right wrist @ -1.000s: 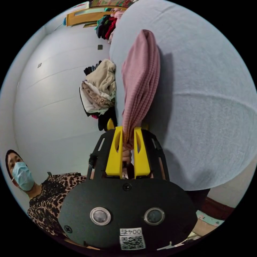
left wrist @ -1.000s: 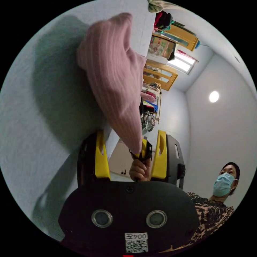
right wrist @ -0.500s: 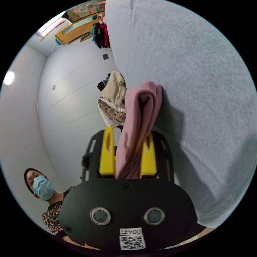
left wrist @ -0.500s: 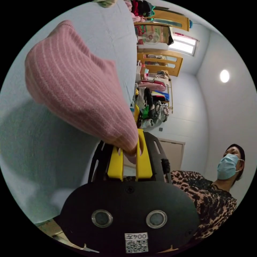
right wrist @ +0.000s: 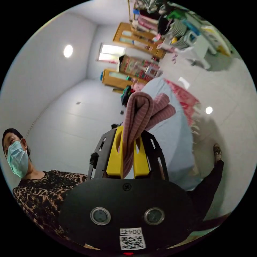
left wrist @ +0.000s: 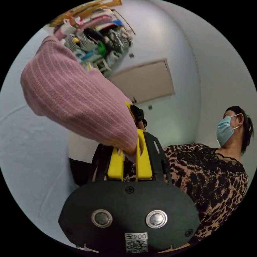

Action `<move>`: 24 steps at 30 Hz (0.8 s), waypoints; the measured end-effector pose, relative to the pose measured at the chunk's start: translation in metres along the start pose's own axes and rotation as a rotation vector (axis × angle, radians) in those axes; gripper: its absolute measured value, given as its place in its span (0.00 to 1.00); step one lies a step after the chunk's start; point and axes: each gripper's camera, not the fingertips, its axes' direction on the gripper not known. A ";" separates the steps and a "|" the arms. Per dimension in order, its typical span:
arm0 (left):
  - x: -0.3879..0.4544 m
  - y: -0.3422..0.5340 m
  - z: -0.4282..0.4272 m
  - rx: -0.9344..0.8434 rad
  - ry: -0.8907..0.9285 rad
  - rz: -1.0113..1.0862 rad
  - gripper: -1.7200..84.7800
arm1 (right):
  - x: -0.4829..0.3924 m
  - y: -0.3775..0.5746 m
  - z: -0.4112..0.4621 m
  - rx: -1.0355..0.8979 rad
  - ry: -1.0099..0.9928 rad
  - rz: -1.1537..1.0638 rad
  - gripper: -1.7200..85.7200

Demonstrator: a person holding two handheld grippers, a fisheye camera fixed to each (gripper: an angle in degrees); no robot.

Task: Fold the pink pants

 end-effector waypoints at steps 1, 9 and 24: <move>0.000 -0.010 0.043 -0.089 0.051 0.002 0.12 | 0.010 0.040 -0.025 0.080 0.047 0.032 0.09; -0.014 -0.041 0.368 -0.736 0.253 -0.123 0.12 | 0.094 0.318 -0.145 0.642 0.199 0.347 0.09; 0.032 0.068 0.997 -1.458 0.181 -0.092 0.12 | 0.263 0.714 -0.334 1.213 0.278 0.716 0.09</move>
